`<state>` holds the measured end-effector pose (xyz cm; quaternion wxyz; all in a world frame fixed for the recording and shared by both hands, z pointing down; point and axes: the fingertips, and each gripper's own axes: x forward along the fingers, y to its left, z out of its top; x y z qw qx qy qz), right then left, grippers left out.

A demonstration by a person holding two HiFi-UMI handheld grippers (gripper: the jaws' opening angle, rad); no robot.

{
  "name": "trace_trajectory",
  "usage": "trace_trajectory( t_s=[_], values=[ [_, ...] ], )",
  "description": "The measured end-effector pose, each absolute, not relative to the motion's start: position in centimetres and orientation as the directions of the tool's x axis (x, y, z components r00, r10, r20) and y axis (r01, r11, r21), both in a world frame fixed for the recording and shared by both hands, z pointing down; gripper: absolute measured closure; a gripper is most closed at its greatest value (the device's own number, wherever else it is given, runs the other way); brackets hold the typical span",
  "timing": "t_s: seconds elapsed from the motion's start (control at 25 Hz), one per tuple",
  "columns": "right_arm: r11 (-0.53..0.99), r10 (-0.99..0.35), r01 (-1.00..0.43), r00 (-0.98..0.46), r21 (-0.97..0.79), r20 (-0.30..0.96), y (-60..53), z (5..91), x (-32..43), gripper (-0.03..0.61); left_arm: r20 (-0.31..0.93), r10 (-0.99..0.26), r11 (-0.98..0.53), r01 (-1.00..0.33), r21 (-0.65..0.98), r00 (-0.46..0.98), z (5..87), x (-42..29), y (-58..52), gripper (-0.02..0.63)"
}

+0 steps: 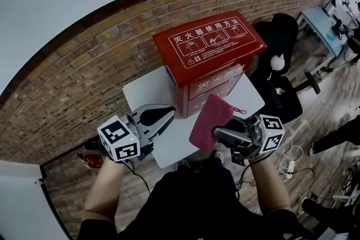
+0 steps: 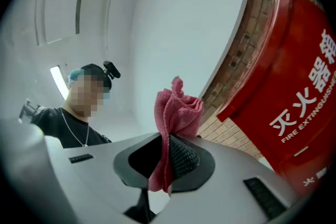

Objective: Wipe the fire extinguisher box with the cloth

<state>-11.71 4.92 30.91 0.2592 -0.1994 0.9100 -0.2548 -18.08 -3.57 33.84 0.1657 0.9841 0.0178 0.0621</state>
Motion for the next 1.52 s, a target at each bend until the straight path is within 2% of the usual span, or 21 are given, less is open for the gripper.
trace_trajectory(
  t_s=[0.08,0.32,0.44,0.64,0.8,0.96,1.0,1.08,1.36,1.52],
  values=[
    [0.824,-0.425,-0.158,-0.807,-0.544,-0.409,5.1,30.1,-12.6,0.528,0.052,0.155,-0.885,0.115,0.450,0.987,34.2,-18.8,-1.9,0.481],
    [0.865,-0.227,0.048,-0.850,-0.499,-0.476,5.5,29.6,-15.8,0.528,-0.205,0.324,-0.665,0.376,0.645,0.924,33.3,-20.8,1.4,0.365],
    [0.868,-0.139,0.123,-0.870,-0.481,-0.473,5.6,29.9,-17.2,0.528,-0.298,0.353,-0.577,0.457,0.677,0.887,32.3,-21.4,1.7,0.340],
    [0.855,-0.057,0.190,-0.890,-0.482,-0.452,5.3,30.5,-18.9,0.528,-0.293,0.375,-0.549,0.465,0.694,0.880,32.7,-21.0,2.7,0.341],
    [0.842,-0.032,0.199,-0.909,-0.501,-0.415,4.9,31.6,-19.4,0.528,-0.288,0.344,-0.553,0.441,0.707,0.893,33.3,-20.8,2.5,0.349],
    [0.822,-0.037,0.192,-0.921,-0.536,-0.387,4.3,32.5,-19.3,0.528,-0.270,0.298,-0.587,0.399,0.705,0.916,33.5,-21.1,2.1,0.501],
    [0.816,-0.040,0.191,-0.923,-0.545,-0.383,4.2,32.7,-19.2,0.528,-0.264,0.285,-0.595,0.386,0.705,0.921,33.6,-21.2,2.0,0.527],
    [0.807,-0.042,0.185,-0.929,-0.561,-0.368,3.9,33.0,-19.3,0.528,-0.251,0.259,-0.608,0.359,0.708,0.933,33.9,-21.3,1.9,0.540],
    [0.792,-0.143,0.032,-0.961,-0.609,-0.235,1.8,34.8,-19.9,0.526,-0.272,0.099,-0.625,0.272,0.731,0.957,34.8,-23.2,0.6,0.553],
    [0.802,-0.184,-0.061,-0.972,-0.595,-0.149,1.2,35.2,-20.6,0.526,-0.292,0.049,-0.633,0.256,0.730,0.955,34.8,-24.2,0.4,0.557]
  ],
)
